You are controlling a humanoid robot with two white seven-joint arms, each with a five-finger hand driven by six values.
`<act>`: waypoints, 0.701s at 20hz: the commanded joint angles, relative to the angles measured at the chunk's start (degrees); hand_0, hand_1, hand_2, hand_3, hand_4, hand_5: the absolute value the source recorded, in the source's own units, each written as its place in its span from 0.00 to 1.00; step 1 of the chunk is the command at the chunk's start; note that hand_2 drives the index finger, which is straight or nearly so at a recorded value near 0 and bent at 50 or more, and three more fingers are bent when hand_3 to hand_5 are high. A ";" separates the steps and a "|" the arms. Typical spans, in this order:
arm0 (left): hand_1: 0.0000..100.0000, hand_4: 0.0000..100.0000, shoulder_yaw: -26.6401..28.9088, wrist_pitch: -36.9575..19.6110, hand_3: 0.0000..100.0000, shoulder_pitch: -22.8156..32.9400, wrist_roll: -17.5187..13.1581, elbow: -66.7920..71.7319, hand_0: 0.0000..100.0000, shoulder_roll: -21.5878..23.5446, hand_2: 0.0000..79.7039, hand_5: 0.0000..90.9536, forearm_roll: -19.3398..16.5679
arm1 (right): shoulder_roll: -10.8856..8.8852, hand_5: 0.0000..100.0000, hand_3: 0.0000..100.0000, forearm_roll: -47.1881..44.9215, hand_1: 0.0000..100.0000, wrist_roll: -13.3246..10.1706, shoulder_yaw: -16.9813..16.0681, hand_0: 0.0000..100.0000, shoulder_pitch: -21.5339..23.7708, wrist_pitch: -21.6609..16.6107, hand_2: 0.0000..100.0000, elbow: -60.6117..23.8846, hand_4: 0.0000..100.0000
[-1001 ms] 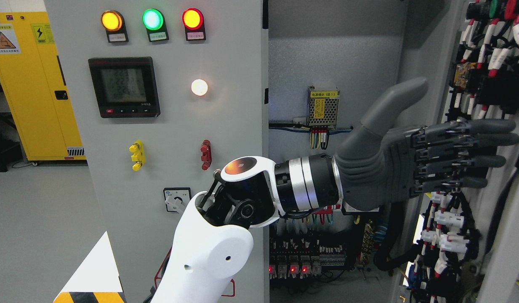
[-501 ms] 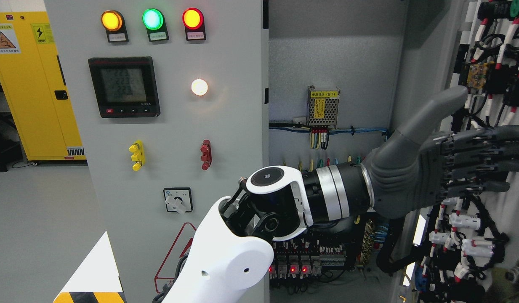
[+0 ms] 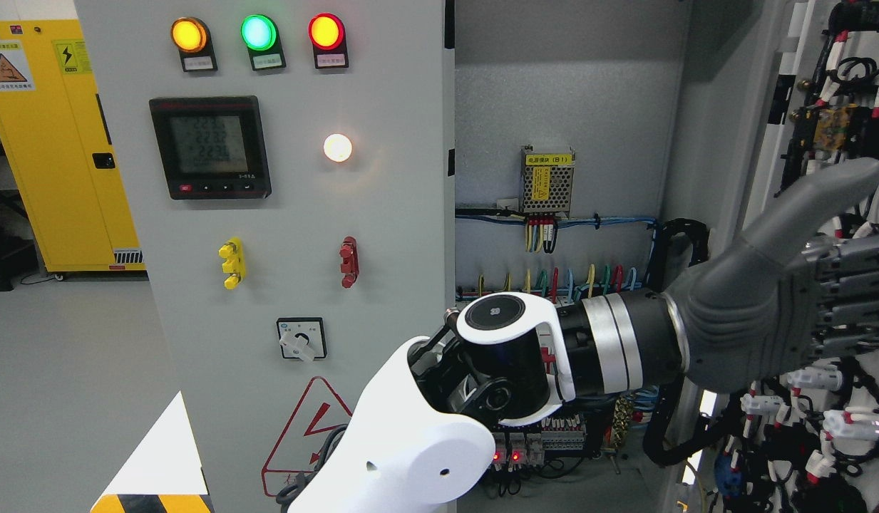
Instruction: Open door with both hands
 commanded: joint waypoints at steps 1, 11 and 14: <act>0.00 0.00 -8.65 -2.28 0.00 -1.84 1.63 0.52 0.00 -0.15 0.00 0.00 3.55 | -0.61 0.00 0.00 0.00 0.01 0.21 0.00 0.22 0.00 -0.01 0.00 0.00 0.00; 0.00 0.00 -11.99 -5.79 0.00 -4.22 3.66 3.07 0.00 -0.24 0.00 0.00 6.36 | -0.70 0.00 0.00 0.00 0.01 0.21 0.00 0.22 -0.09 -0.01 0.00 0.00 0.00; 0.00 0.00 -12.52 -6.94 0.00 -4.75 3.84 3.77 0.00 -0.24 0.00 0.00 6.37 | -0.61 0.00 0.00 0.00 0.01 0.21 0.00 0.22 -0.09 -0.01 0.00 0.00 0.00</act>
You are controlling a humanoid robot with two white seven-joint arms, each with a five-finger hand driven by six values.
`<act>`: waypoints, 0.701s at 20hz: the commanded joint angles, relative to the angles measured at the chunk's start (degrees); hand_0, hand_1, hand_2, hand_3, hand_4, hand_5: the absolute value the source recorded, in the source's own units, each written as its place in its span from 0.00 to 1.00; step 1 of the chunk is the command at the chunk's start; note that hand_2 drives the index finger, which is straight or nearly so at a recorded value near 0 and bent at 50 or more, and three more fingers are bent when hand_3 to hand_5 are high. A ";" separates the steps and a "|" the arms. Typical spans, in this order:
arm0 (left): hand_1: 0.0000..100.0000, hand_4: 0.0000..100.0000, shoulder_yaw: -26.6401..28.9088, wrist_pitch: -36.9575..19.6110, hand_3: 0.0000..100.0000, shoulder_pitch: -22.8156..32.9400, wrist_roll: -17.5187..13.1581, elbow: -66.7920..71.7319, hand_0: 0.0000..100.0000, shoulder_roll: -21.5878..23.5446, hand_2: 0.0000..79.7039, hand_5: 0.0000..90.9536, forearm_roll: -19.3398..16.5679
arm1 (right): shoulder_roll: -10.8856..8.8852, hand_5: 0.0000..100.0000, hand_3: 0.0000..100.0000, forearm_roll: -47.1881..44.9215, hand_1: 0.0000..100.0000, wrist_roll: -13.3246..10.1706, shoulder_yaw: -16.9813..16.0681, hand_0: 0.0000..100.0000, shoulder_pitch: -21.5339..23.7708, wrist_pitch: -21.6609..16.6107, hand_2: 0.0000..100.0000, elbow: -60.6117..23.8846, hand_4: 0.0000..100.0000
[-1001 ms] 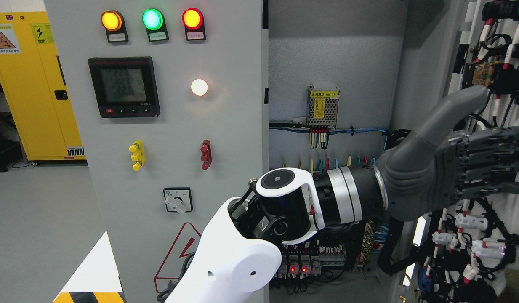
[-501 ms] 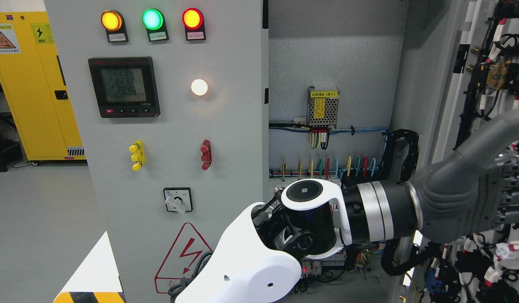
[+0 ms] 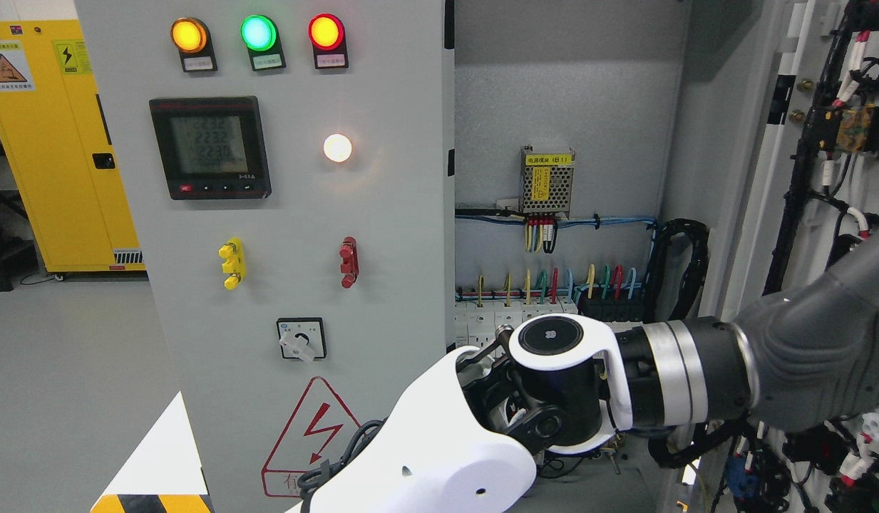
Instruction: Open door with both hands
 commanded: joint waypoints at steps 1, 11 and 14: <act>0.00 0.00 -4.59 -0.88 0.00 -1.00 0.09 2.07 0.00 0.01 0.00 0.00 1.03 | -0.14 0.00 0.00 0.00 0.01 0.02 0.00 0.22 -0.01 -0.01 0.00 0.00 0.00; 0.00 0.00 11.75 8.79 0.00 4.00 0.09 -2.84 0.00 1.06 0.00 0.00 0.15 | -0.14 0.00 0.00 0.00 0.01 0.02 0.00 0.22 -0.01 -0.01 0.00 0.00 0.00; 0.00 0.00 13.07 8.70 0.00 9.35 0.18 -8.19 0.00 3.96 0.00 0.00 -2.30 | -0.14 0.00 0.00 0.00 0.01 0.02 0.00 0.22 -0.01 -0.01 0.00 0.00 0.00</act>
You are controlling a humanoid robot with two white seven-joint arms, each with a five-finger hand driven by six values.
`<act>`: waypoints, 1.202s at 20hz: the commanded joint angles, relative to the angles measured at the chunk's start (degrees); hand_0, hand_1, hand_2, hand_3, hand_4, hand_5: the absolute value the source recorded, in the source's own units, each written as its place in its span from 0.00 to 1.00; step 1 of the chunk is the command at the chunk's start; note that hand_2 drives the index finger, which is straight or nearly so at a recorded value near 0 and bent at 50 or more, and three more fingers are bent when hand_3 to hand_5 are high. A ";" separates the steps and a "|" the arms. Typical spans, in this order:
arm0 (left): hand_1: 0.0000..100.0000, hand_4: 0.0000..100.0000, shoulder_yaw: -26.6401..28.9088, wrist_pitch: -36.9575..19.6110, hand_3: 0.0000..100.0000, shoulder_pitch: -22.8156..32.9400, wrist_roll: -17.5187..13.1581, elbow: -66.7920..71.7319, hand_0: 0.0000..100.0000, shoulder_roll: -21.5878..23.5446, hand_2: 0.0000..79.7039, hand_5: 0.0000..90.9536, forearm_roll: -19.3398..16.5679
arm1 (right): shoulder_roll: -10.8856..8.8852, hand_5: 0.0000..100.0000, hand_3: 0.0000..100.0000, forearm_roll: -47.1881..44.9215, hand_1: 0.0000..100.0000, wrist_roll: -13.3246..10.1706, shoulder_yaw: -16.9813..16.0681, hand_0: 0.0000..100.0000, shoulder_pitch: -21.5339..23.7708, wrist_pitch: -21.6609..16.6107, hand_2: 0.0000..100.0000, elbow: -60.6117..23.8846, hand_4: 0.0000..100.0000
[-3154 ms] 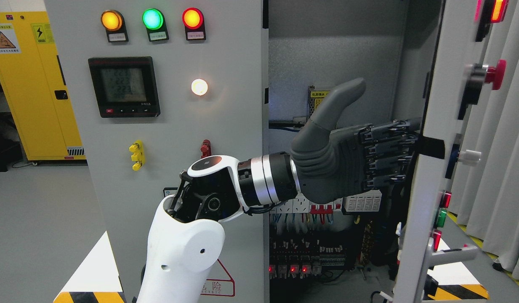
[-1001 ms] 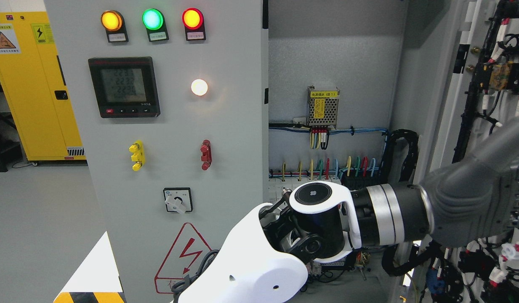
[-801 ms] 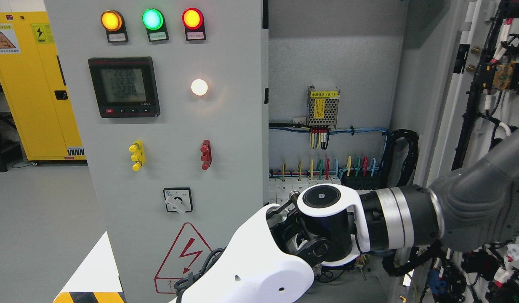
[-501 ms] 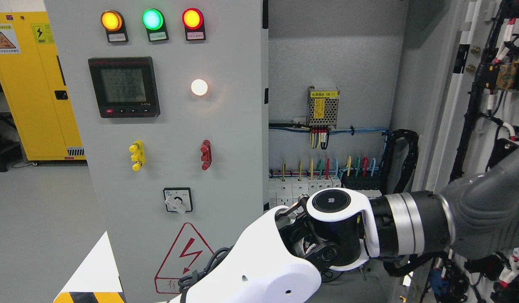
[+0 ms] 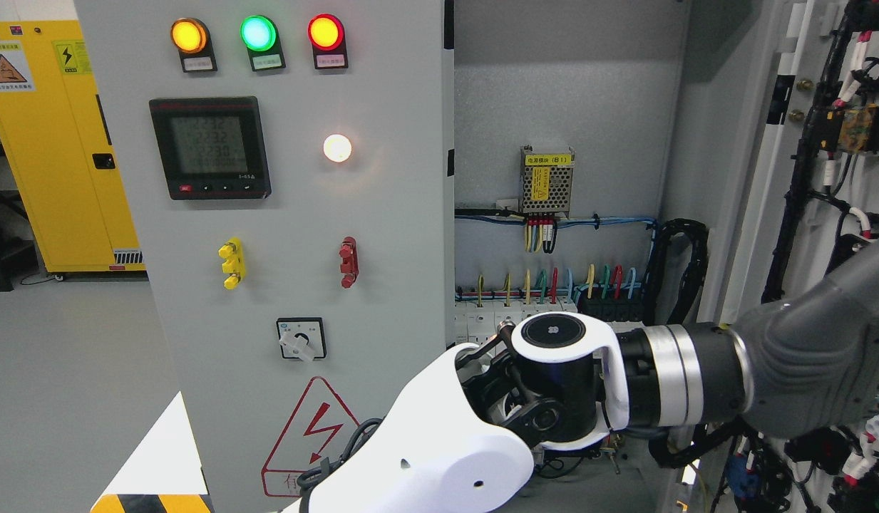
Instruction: Open door with both hands
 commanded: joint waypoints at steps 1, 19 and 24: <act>0.00 0.00 8.79 0.77 0.00 8.12 0.04 -8.45 0.00 3.40 0.00 0.00 -3.70 | -0.03 0.00 0.00 0.00 0.01 0.02 0.00 0.22 0.00 -0.01 0.00 0.00 0.00; 0.00 0.00 21.10 -13.18 0.00 64.73 -0.40 -6.11 0.00 11.83 0.00 0.00 -33.86 | 0.15 0.00 0.00 0.00 0.01 0.02 0.00 0.22 0.00 -0.01 0.00 0.00 0.00; 0.00 0.00 20.93 -21.36 0.00 71.85 -0.57 6.28 0.00 16.24 0.00 0.00 -35.08 | -0.03 0.00 0.00 0.00 0.01 0.02 0.00 0.22 0.00 -0.01 0.00 0.00 0.00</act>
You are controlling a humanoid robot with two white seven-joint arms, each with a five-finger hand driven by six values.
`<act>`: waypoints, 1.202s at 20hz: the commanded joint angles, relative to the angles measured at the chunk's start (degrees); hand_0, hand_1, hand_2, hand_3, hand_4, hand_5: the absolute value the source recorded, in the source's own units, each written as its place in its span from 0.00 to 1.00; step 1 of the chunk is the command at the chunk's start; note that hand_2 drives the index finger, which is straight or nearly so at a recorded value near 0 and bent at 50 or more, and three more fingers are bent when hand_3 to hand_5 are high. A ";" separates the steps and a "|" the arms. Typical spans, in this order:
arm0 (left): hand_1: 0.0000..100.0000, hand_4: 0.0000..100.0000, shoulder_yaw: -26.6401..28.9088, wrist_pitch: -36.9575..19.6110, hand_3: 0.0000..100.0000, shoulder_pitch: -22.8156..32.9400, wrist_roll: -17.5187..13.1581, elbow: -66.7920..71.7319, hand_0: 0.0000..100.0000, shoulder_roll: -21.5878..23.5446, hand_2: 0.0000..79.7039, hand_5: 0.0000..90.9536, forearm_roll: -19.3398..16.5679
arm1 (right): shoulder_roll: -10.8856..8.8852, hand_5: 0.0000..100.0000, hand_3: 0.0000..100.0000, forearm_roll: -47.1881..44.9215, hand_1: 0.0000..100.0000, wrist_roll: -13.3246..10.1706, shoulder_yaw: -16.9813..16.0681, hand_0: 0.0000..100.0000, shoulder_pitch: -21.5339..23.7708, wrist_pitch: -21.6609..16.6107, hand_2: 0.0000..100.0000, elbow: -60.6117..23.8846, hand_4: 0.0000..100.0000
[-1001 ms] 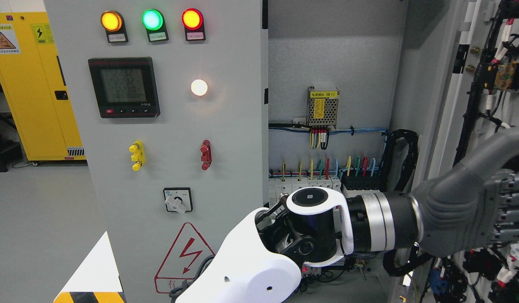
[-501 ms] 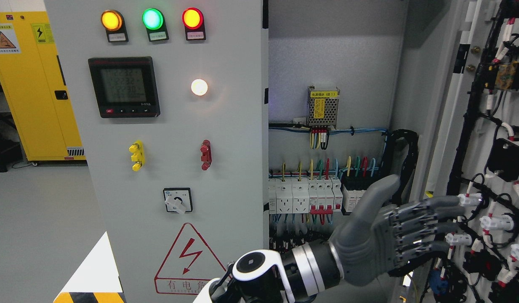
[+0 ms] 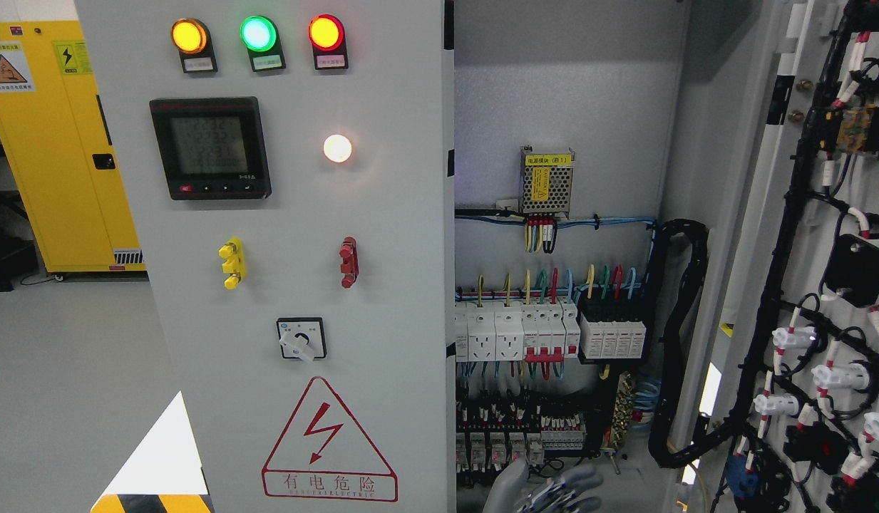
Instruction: Open door with both hands
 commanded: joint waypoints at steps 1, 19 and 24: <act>0.00 0.00 4.20 -6.35 0.00 12.12 -0.12 16.66 0.00 6.72 0.00 0.00 -4.61 | -0.60 0.00 0.00 0.00 0.01 -0.08 0.00 0.22 0.09 -0.01 0.00 0.00 0.00; 0.00 0.00 4.11 -16.33 0.00 9.06 0.40 94.66 0.00 0.65 0.00 0.00 -7.70 | -0.60 0.00 0.00 0.00 0.01 -0.08 0.00 0.22 0.09 -0.01 0.00 0.00 0.00; 0.00 0.00 4.20 -13.23 0.00 9.06 7.14 94.84 0.00 1.09 0.00 0.00 -13.14 | -0.51 0.00 0.00 0.00 0.01 -0.08 0.00 0.22 0.00 -0.01 0.00 0.00 0.00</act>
